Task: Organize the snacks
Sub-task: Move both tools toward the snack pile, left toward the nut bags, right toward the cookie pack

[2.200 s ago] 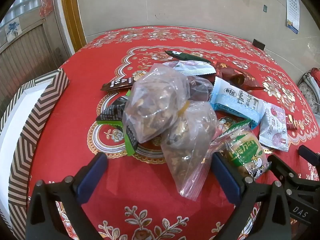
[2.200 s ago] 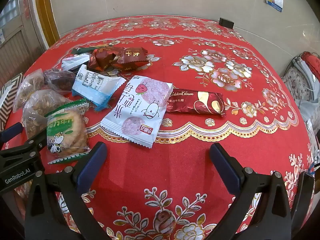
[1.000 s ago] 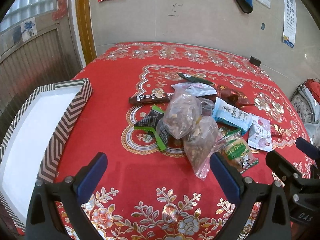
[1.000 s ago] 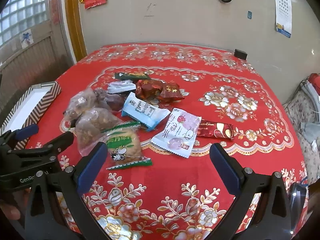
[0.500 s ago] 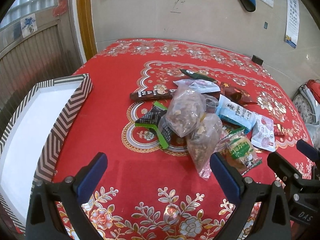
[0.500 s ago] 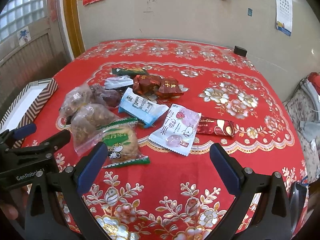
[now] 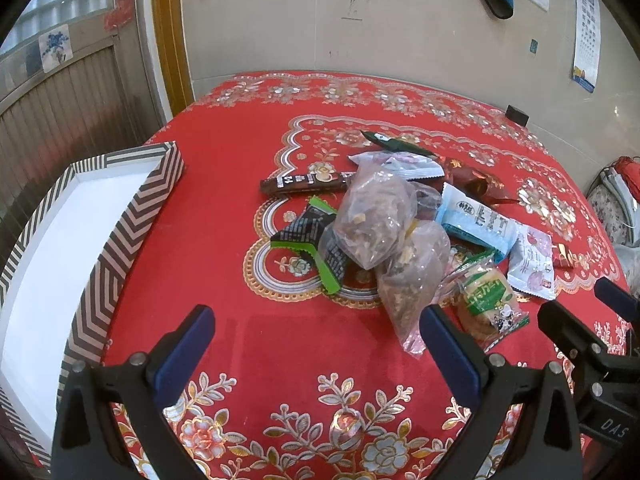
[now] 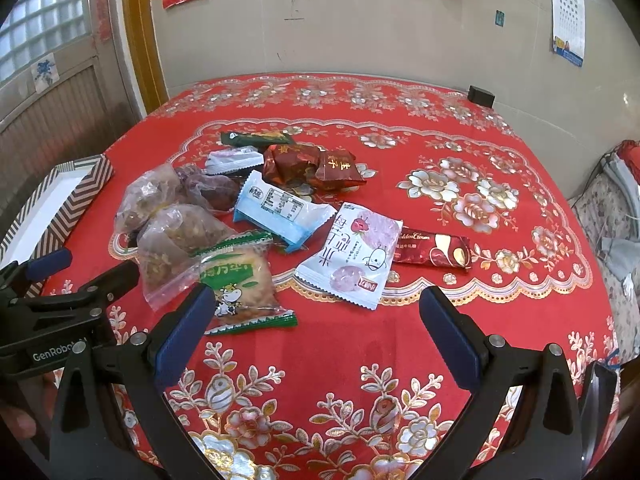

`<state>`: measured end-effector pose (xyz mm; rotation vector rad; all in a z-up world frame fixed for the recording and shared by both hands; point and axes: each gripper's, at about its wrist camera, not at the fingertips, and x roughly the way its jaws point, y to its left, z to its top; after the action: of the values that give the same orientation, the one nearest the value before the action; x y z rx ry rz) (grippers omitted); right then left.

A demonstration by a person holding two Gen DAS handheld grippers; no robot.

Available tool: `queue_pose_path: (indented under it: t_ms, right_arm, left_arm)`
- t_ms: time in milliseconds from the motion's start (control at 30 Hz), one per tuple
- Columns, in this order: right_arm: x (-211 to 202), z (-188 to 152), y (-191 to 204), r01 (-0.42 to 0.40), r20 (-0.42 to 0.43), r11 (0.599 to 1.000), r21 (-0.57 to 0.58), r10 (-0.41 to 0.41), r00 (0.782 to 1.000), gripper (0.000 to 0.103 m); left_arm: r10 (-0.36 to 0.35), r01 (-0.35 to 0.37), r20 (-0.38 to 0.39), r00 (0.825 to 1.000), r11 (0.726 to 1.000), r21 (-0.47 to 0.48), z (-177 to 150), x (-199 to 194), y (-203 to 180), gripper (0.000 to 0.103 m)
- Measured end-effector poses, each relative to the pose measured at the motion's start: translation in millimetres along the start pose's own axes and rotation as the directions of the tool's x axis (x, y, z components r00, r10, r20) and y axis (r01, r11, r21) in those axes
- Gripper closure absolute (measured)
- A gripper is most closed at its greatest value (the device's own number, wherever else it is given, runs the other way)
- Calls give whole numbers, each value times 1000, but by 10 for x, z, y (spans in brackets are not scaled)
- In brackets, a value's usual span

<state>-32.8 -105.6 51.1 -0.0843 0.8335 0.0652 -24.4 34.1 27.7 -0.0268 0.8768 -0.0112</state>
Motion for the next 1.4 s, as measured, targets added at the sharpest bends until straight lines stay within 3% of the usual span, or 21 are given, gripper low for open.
queue_pose_path:
  t_ms: [1200,1400]
  right_arm:
    - [128,1,43,-29,-41,999,-21,28,999,1]
    - [141,9,66,-42,-47,999,-28,41,998,1]
  left_arm:
    - [38,-38,-29,999,999,8,148,163,177,0]
    - [-31,29,-59,998,999,-32,290,158,295,0]
